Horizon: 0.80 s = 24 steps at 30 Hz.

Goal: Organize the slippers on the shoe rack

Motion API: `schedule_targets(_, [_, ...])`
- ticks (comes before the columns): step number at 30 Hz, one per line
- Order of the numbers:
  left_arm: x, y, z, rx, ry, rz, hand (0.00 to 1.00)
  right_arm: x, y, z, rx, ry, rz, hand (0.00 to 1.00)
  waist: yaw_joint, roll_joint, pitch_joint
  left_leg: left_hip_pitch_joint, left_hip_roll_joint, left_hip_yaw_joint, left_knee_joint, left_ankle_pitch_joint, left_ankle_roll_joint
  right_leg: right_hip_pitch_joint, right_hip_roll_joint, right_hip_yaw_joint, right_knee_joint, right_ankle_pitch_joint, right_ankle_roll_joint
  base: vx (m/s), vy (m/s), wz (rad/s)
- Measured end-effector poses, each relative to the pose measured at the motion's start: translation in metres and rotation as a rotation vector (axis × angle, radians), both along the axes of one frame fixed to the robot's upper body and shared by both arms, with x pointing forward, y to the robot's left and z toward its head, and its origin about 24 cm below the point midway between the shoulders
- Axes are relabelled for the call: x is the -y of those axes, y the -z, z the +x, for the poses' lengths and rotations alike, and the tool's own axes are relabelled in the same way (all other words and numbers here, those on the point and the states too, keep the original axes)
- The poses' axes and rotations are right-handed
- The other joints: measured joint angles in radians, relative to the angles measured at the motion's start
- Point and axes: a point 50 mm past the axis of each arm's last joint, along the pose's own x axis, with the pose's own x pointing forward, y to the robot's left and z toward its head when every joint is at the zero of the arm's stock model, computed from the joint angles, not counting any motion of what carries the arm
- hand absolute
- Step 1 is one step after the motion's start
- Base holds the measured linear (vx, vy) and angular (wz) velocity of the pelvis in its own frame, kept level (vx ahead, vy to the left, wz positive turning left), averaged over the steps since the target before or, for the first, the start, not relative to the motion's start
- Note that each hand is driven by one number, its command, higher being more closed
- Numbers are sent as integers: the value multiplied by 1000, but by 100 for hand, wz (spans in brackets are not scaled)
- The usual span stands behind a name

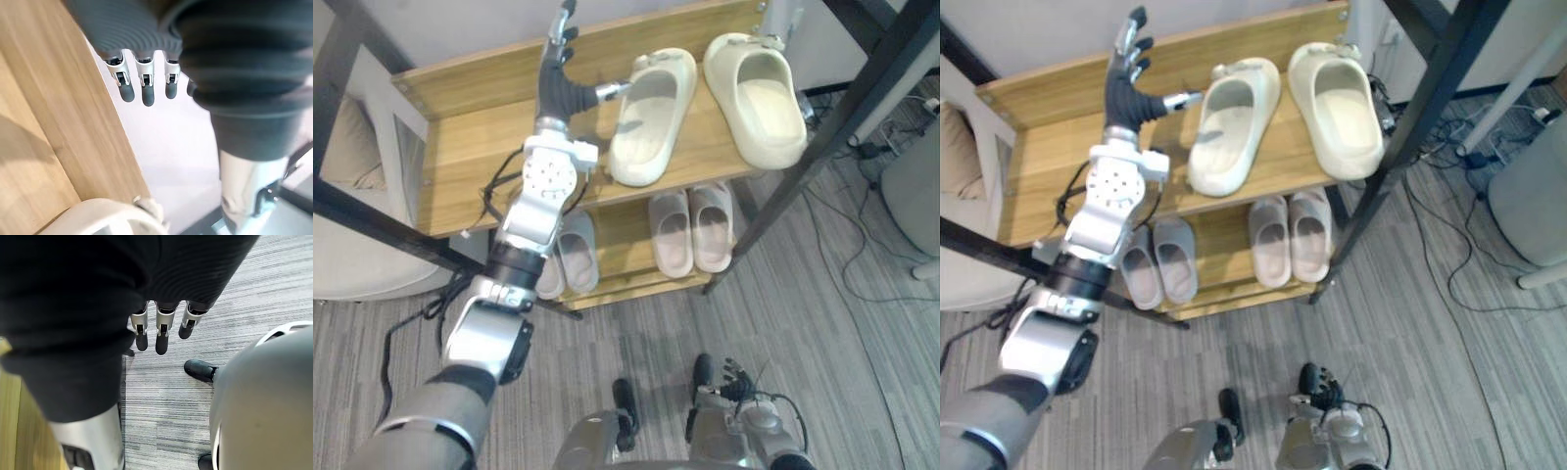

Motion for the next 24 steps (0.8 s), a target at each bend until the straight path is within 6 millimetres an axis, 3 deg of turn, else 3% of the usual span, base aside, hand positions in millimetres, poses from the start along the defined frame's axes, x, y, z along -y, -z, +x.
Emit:
schedule_targets(2, [-6, 17, -3, -43, 28, -52, 0, 2, 1, -2, -10, -1, -4, 0, 4, 3, -8, 17, -3, -12, -18, 8, -3, 16, 2, -14, 0, -11, -17, 4, -8, 12])
schedule_targets(11, [-16, 71, -14, -219, 128, -182, 0, 1, 5, -9, -48, -28, -10, 0, 24, 0, -37, 67, 10, -37, -84, 39, -18, 49, 17, -43, -1, -24, -26, 7, -21, 7])
schedule_targets(24, [17, 97, -24, -313, 269, -152, 0, 0, 7, -14, -73, -57, -34, 0, 23, -36, -59, 68, 12, -60, -104, 54, -25, 52, 21, -69, -3, -27, -20, 3, -7, 4])
